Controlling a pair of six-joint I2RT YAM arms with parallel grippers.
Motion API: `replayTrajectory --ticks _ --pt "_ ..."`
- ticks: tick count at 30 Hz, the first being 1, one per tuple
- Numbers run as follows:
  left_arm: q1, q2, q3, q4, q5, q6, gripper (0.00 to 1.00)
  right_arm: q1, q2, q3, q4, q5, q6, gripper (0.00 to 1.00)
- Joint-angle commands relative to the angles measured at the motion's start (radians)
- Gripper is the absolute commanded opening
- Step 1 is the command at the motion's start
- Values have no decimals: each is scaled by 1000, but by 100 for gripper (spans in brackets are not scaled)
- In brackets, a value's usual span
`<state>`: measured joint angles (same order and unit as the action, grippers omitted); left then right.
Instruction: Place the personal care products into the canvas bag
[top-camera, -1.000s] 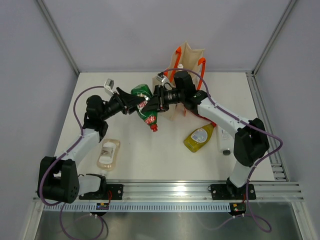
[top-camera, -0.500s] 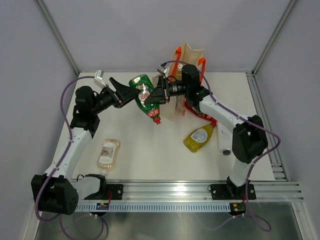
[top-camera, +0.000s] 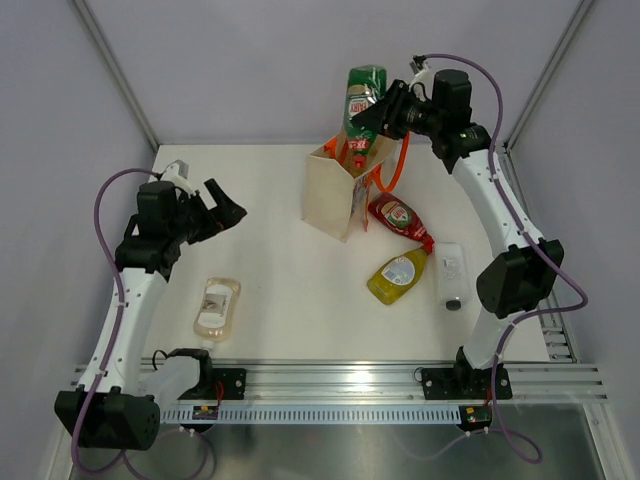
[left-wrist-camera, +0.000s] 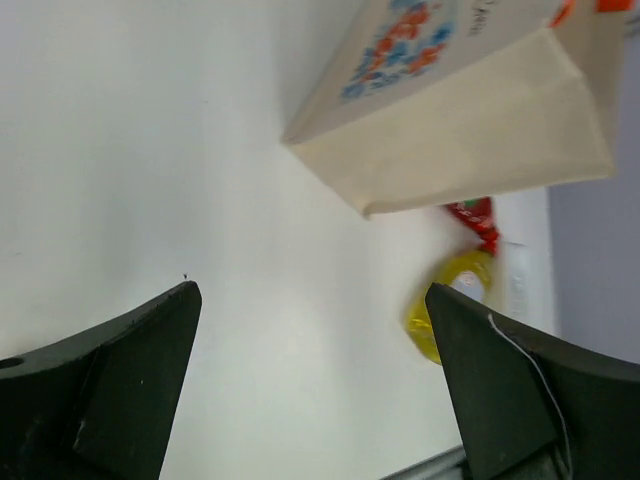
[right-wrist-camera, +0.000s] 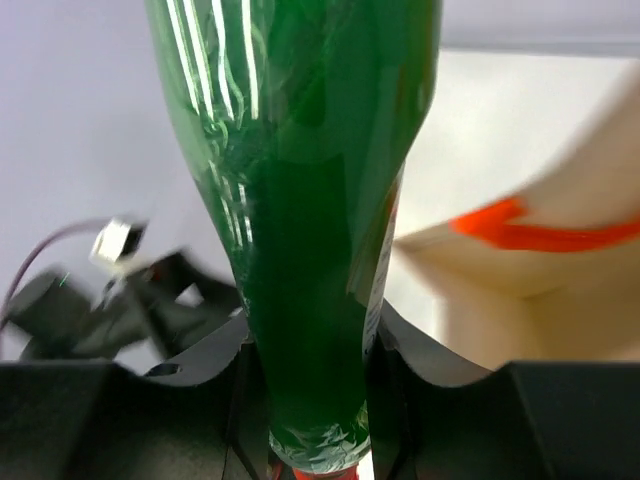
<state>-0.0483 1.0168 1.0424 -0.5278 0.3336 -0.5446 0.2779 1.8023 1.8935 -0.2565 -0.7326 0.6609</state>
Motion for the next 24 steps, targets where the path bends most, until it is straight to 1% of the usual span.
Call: replayTrajectory --ticks 1,3,4,7,11,13,14,16,17,19,20,23,24 --pt "13 -53 25 -182 -257 118 99 -22 -5 87 -131 394 -21 0" --pt "18 -66 18 -215 -325 123 99 -20 23 111 -136 458 -4 0" --pt "22 -73 16 -224 -347 124 99 -20 40 131 -170 508 6 0" --pt "28 -66 15 -259 -432 106 99 -20 113 200 -191 513 8 0" --pt "39 -26 18 -299 -442 107 99 -11 210 280 -194 498 -3 0" --pt "41 -6 19 -316 -455 89 99 3 227 286 -190 498 -30 0" --pt "41 12 21 -342 -470 74 99 6 233 283 -191 495 -35 6" --pt "41 38 31 -385 -525 26 99 9 229 253 -185 467 -47 20" --pt "41 70 37 -427 -544 9 99 14 218 230 -185 461 -52 33" --pt "41 97 41 -462 -559 -32 99 15 207 205 -173 447 -72 43" --pt "41 107 41 -487 -559 -44 99 15 198 193 -171 444 -81 52" --pt "41 143 33 -521 -550 -86 99 15 181 199 -167 450 -119 64" --pt "41 163 37 -537 -567 -101 99 15 177 203 -165 455 -138 72"
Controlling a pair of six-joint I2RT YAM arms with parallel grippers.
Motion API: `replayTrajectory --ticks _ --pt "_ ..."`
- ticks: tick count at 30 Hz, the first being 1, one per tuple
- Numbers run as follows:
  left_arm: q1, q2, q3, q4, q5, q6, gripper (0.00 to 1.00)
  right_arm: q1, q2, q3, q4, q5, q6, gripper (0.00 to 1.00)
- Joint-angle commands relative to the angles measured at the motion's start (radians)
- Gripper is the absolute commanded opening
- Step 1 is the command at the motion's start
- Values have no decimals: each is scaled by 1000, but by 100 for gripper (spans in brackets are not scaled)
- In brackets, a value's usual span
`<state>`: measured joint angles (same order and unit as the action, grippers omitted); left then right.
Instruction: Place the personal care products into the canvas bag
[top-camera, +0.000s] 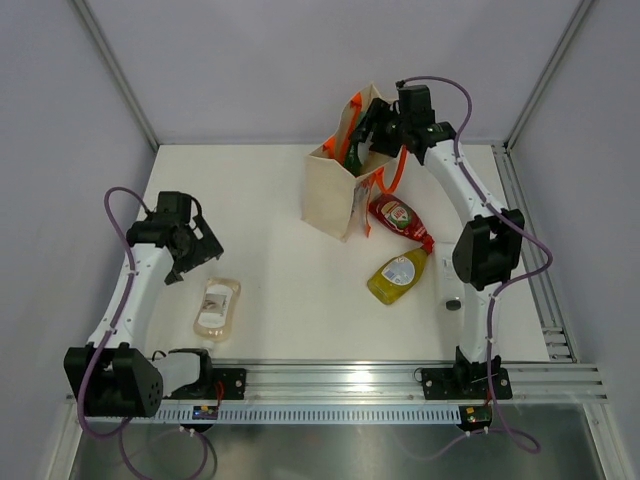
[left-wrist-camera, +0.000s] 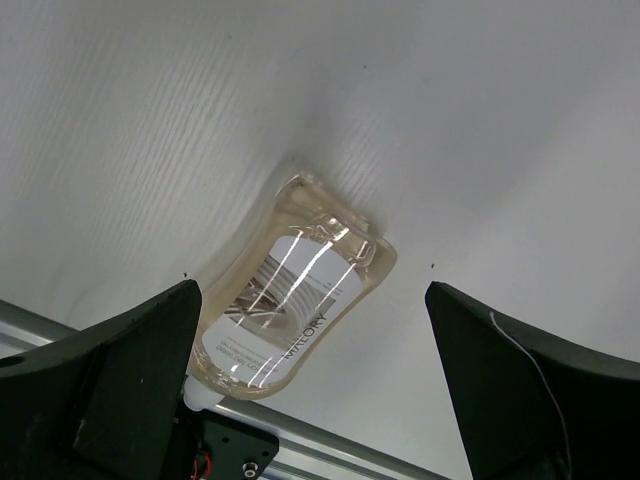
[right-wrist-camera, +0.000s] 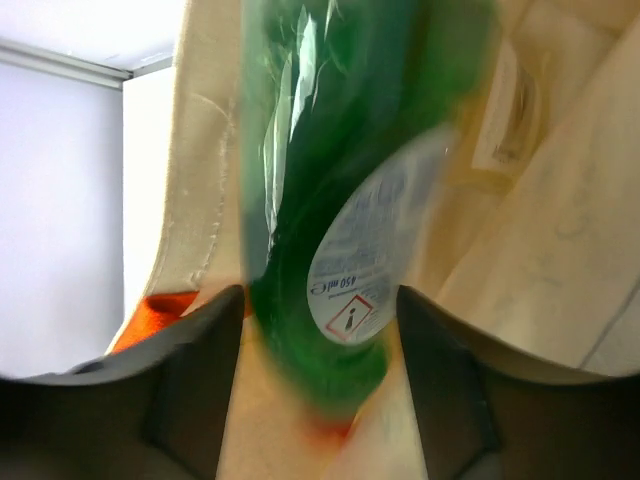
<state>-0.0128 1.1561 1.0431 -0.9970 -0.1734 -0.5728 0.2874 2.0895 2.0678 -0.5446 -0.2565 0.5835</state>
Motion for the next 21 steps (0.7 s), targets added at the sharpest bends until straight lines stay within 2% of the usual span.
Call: replayTrajectory --ticks 1,3,8,11,12,15,21 --pt "5 37 47 -80 -64 -87 99 6 -115 32 127 -20 -69 78" --pt "5 60 57 -112 -75 -93 99 6 -124 48 124 -21 -91 84" --pt "-6 114 80 -140 -67 -42 99 6 -152 48 133 -56 -140 86" --pt "-29 161 87 -178 -112 -44 99 -7 -186 34 150 -223 -267 96" --pt "-35 178 89 -187 -118 -41 99 -11 -195 26 156 -401 -351 99" --pt "-65 232 68 -190 -114 -24 99 -33 -239 -15 160 -640 -501 100" --pt "-174 316 49 -173 -20 17 99 -33 -382 -184 77 -733 -689 99"
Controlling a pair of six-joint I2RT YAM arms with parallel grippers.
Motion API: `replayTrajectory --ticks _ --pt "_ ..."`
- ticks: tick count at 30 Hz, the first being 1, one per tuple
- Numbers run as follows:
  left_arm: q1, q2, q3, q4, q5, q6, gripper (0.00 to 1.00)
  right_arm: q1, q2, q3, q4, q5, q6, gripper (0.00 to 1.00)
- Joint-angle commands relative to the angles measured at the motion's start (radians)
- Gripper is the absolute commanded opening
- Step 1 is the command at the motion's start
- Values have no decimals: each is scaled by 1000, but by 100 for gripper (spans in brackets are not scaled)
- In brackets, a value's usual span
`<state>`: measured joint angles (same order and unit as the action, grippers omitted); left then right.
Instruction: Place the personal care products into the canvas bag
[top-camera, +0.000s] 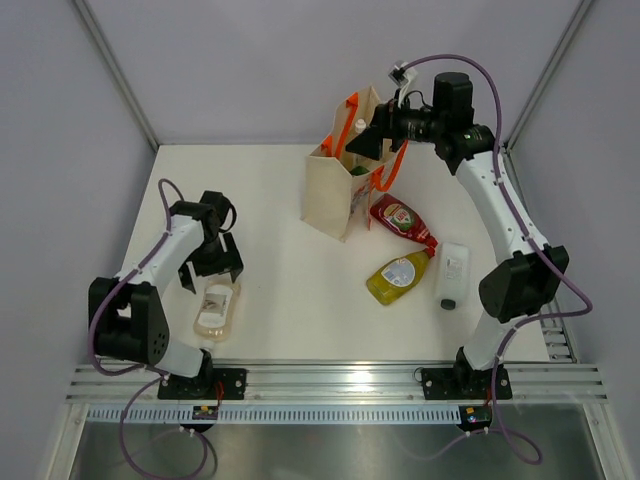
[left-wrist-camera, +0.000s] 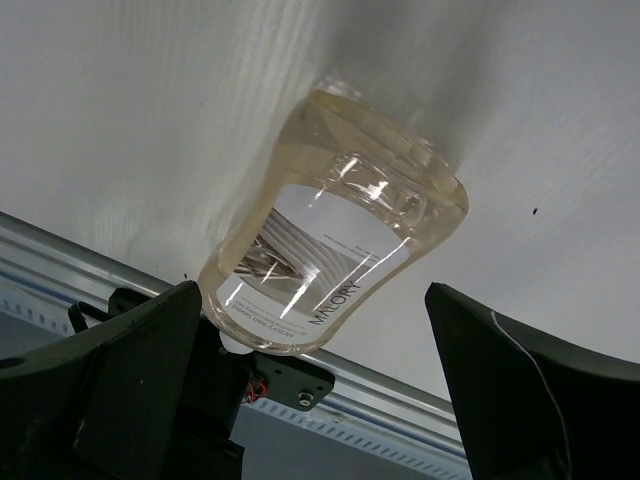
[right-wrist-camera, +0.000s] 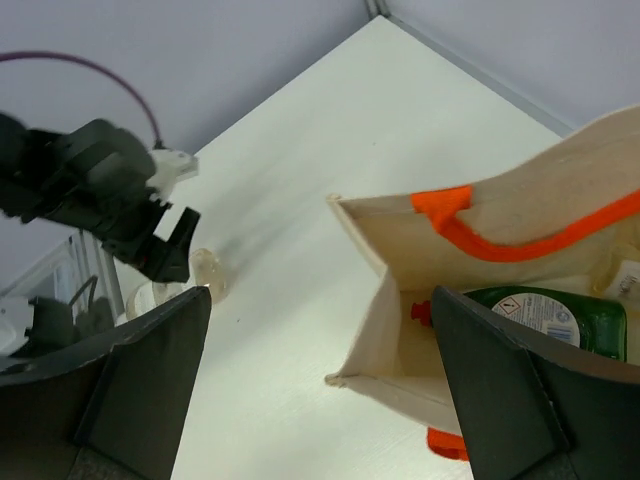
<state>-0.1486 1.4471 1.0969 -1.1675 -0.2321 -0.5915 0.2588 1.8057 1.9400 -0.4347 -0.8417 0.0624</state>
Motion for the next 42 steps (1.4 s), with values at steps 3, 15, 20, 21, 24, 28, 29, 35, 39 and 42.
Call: replayTrajectory --ticks 3,15,20,21,24,28,29,35,39,42 --pt "-36 51 -40 31 106 79 99 -4 -158 -131 -81 -198 -214 100" --pt "7 231 -37 3 226 128 99 -3 -359 -476 3 -333 -150 100" --pt "15 349 -48 37 252 145 99 -3 -399 -527 36 -369 -107 100" --pt "15 363 -45 40 248 151 98 -4 -404 -533 46 -370 -104 99" --pt "15 404 -25 52 283 167 84 -4 -419 -553 68 -372 -88 99" --pt "12 397 15 71 411 148 60 -6 -425 -572 77 -369 -73 99" --pt "9 392 18 78 430 141 58 -6 -425 -572 76 -369 -72 100" --pt "11 325 -32 245 674 58 26 -16 -411 -556 50 -361 -81 100" --pt "9 296 -103 493 838 -30 4 -15 -396 -524 -41 -418 -173 100" --pt "3 288 -132 618 918 -63 0 -6 -384 -512 -160 -427 -275 99"
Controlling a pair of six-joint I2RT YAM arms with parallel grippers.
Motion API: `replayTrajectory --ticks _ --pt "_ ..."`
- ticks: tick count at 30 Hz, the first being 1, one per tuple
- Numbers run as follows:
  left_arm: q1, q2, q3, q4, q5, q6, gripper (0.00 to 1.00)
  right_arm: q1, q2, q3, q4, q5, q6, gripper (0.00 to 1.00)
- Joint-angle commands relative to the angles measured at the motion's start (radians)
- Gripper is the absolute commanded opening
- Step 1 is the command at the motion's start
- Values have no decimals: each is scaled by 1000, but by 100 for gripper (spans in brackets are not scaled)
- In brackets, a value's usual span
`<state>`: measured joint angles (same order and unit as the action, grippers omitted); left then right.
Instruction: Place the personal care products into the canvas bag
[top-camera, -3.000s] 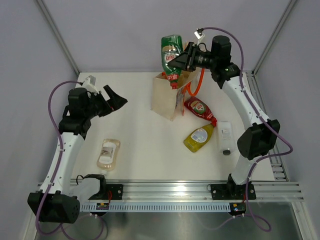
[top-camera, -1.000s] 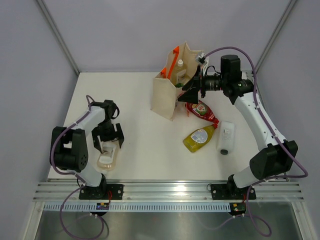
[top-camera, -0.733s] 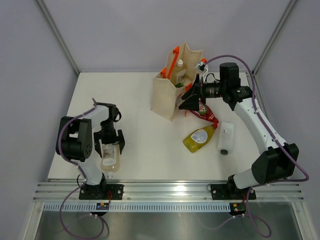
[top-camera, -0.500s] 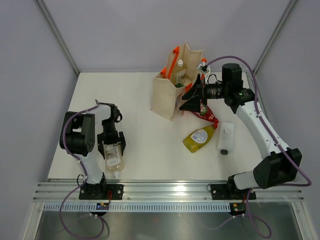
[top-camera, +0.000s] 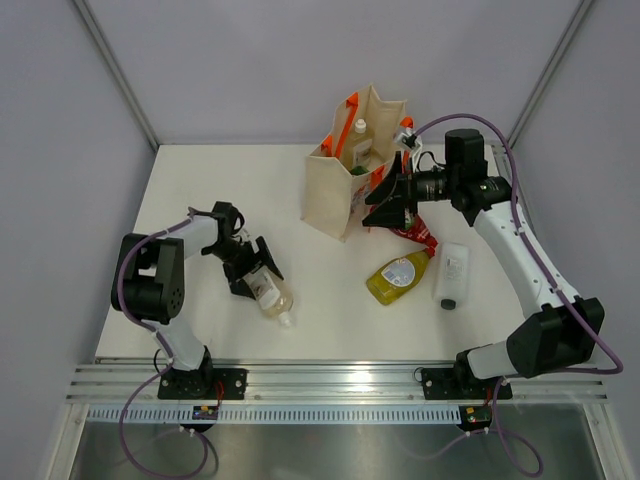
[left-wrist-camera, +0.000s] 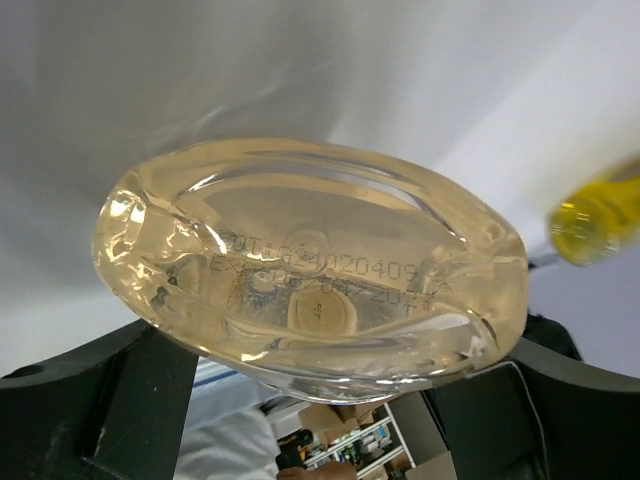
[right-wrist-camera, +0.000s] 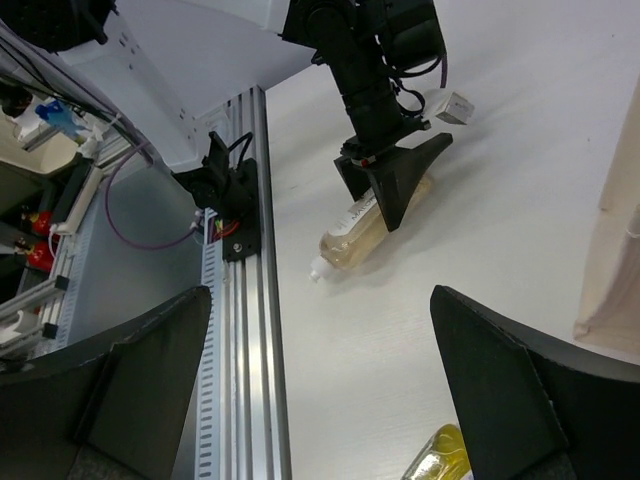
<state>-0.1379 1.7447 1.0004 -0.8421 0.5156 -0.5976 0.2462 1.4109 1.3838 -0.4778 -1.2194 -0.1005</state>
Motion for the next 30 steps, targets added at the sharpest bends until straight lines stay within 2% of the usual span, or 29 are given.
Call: replayTrajectory --ticks 1,3,4,5,6,12,16,21,25,30 --pt "-8 -10 -40 316 191 -65 0 39 29 63 -164 13 -186 99" --pt "-8 -4 -49 391 219 -93 0 102 75 102 -339 113 -281 99" --pt "-9 1 -52 421 248 -106 0 190 94 109 -378 176 -319 99" --pt "-9 6 -57 449 264 -131 0 236 115 110 -412 324 -315 99" --pt "-11 12 -65 513 279 -145 0 276 164 107 -413 393 -300 99" --pt "-19 13 -108 753 363 -263 0 424 313 87 -230 700 -46 99" --pt "-22 9 -157 889 403 -355 0 505 402 138 -153 917 94 99" --pt "-54 -1 -177 1006 416 -455 0 538 476 184 -85 925 185 99" --pt "-75 1 -195 1118 442 -554 0 542 537 218 -49 992 255 99" --pt "-77 -4 -201 1163 458 -584 0 542 600 230 2 1063 245 98"
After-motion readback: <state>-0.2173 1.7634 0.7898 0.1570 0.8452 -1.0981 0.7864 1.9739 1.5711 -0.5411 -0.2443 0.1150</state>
